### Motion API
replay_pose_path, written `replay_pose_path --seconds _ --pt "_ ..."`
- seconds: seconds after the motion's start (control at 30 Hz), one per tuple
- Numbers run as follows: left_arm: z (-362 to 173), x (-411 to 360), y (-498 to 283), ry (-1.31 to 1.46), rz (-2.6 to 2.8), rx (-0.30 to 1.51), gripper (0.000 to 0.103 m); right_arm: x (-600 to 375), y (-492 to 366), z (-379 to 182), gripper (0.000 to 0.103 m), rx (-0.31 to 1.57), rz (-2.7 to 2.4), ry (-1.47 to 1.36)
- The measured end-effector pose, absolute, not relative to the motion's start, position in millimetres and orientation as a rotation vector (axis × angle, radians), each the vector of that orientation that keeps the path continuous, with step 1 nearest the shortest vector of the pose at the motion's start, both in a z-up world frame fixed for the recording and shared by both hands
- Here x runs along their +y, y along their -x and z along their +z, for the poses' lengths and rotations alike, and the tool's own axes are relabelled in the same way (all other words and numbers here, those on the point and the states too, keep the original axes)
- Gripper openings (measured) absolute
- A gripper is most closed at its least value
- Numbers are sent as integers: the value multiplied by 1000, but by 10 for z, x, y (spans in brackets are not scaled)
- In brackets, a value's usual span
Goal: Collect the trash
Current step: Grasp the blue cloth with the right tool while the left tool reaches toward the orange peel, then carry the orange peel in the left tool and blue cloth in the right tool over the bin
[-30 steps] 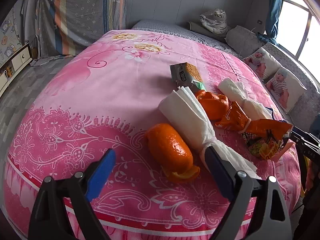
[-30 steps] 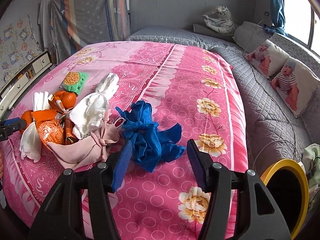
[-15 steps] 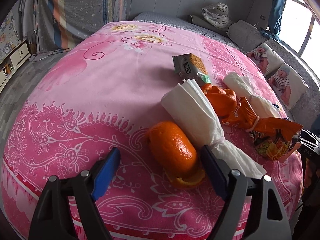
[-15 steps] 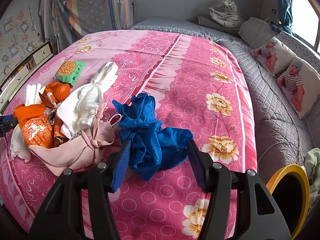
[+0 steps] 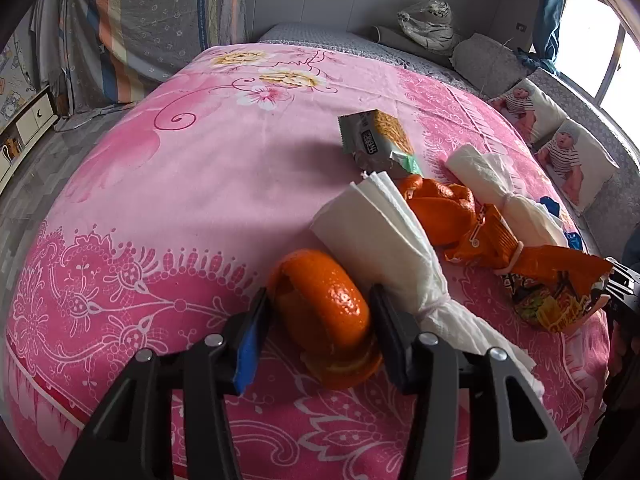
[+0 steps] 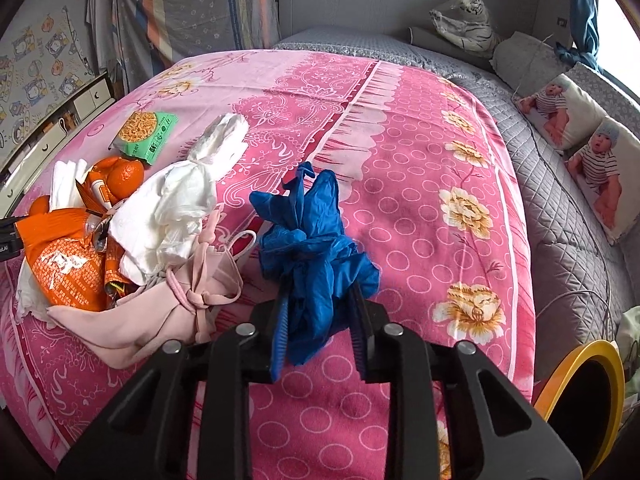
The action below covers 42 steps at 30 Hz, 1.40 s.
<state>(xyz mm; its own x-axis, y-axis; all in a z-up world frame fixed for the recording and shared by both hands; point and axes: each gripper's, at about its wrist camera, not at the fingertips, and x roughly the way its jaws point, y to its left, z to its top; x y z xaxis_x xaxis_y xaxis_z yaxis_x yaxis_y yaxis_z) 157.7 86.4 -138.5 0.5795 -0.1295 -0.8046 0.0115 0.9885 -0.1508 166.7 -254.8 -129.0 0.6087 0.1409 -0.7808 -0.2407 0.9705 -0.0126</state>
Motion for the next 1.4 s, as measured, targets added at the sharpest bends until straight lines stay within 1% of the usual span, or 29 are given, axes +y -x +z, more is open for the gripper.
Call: replay_pose_path --seconds 0.07,0.13,0.37,0.57,0.73,0.9,1.4 --pt "-1354 883 -1544 151 -81 941 43 -2571 -1651 -1270 14 877 213 109" --pt "-1306 914 -1504 162 -71 925 41 -2605 -1619 -1235 13 862 203 99" --pt "-1033 961 -1313 190 -37 831 40 -2764 -1456 -990 12 788 191 53" --pt "-666 725 -1216 157 -53 728 41 -2846 -1303 -842 12 757 219 14" --pt "-347 279 -1257 105 -98 645 41 -2985 -1197 -723 12 733 236 -39" --pt "-172 -321 -1374 73 -198 623 41 -3192 -1118 -617 12 708 216 -62" --pt "0 -2058 -1512 9 -500 634 41 -4297 -794 -456 12 642 -15 -137"
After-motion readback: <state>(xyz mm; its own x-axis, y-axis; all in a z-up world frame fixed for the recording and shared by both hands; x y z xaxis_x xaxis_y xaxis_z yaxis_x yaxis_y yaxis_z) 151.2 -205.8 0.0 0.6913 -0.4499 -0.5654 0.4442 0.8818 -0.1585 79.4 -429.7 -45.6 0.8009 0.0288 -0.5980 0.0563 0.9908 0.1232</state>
